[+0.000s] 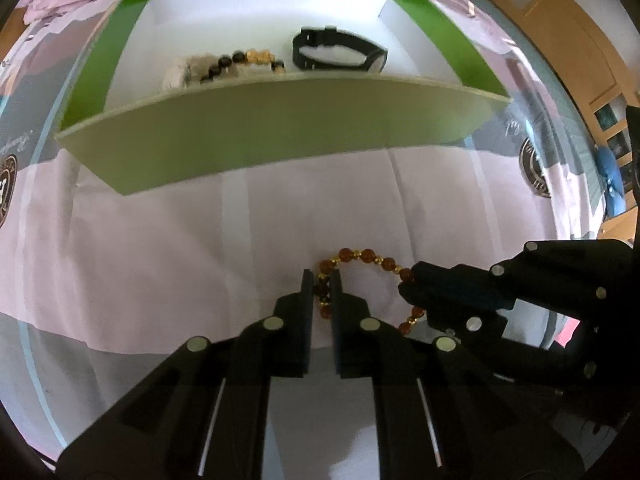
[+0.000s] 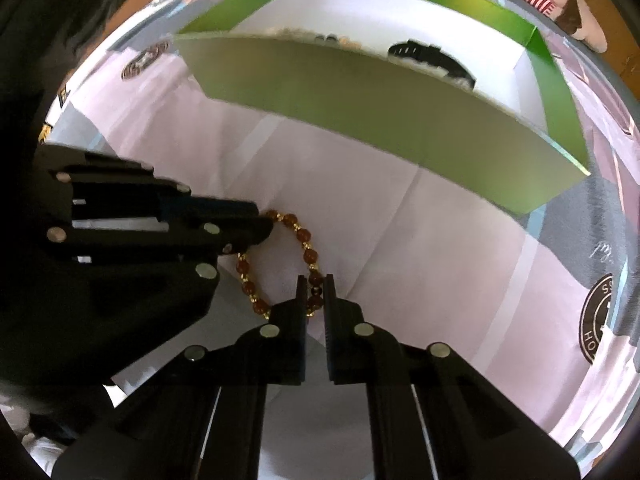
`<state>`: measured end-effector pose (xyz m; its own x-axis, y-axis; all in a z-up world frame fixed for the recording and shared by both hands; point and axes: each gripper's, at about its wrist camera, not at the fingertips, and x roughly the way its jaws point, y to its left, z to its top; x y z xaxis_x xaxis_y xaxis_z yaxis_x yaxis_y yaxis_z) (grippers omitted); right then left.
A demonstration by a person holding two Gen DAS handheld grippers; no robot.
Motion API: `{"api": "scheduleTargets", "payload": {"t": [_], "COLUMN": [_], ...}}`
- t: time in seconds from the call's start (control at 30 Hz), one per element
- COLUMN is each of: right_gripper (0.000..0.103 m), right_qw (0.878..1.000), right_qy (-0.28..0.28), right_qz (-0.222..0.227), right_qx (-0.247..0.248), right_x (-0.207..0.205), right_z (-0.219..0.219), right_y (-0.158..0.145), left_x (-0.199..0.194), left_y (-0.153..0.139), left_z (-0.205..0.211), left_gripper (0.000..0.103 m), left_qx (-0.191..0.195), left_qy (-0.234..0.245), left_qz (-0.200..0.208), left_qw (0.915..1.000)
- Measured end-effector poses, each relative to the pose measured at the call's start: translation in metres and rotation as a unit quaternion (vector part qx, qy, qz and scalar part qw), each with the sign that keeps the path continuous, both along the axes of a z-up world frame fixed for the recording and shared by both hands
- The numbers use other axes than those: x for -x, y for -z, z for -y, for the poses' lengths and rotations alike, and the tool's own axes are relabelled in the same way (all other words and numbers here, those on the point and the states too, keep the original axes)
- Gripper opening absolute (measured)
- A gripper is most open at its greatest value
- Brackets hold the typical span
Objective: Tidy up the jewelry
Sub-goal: 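Carry the amber bracelet into the green box and open both grippers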
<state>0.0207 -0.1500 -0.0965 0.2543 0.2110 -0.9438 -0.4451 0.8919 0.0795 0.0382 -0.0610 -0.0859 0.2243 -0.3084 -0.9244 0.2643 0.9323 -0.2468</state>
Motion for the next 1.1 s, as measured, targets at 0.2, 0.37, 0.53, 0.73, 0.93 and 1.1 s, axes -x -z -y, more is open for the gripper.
{"api": "scheduleTargets", "payload": {"t": [0.2,0.37,0.53,0.73,0.93,1.1], "right_gripper": [0.007,0.007,0.007,0.007,0.007,0.007], "right_qw": [0.999,0.996,0.993,0.987,0.980,0.982], "right_qy": [0.015,0.022,0.035,0.056,0.076,0.092], "right_qz": [0.024,0.058,0.081,0.116,0.128,0.108], "right_qx": [-0.027,-0.056,-0.074,-0.098,-0.133,-0.128], "right_x": [-0.004,-0.007,-0.014,-0.042,-0.083,-0.109], "right_z": [0.009,0.017,0.022,0.026,0.031,0.031], "right_y": [-0.021,-0.049,-0.069,-0.095,-0.097,-0.074], "left_x": [-0.003,-0.008,-0.023,-0.060,-0.103,-0.116], "left_y": [-0.039,-0.063,-0.083,-0.094,-0.072,-0.049], "left_z": [-0.013,-0.017,-0.018,-0.019,-0.012,-0.011], "left_gripper": [0.007,0.007,0.007,0.007,0.007,0.009], "left_qx": [0.039,0.060,0.062,0.060,0.034,0.006], "left_qy": [-0.014,-0.024,-0.034,-0.062,-0.074,-0.082], "left_qz": [0.044,0.068,0.093,0.111,0.100,0.084], "left_qw": [0.9981,0.9956,0.9932,0.9902,0.9916,0.9931]}}
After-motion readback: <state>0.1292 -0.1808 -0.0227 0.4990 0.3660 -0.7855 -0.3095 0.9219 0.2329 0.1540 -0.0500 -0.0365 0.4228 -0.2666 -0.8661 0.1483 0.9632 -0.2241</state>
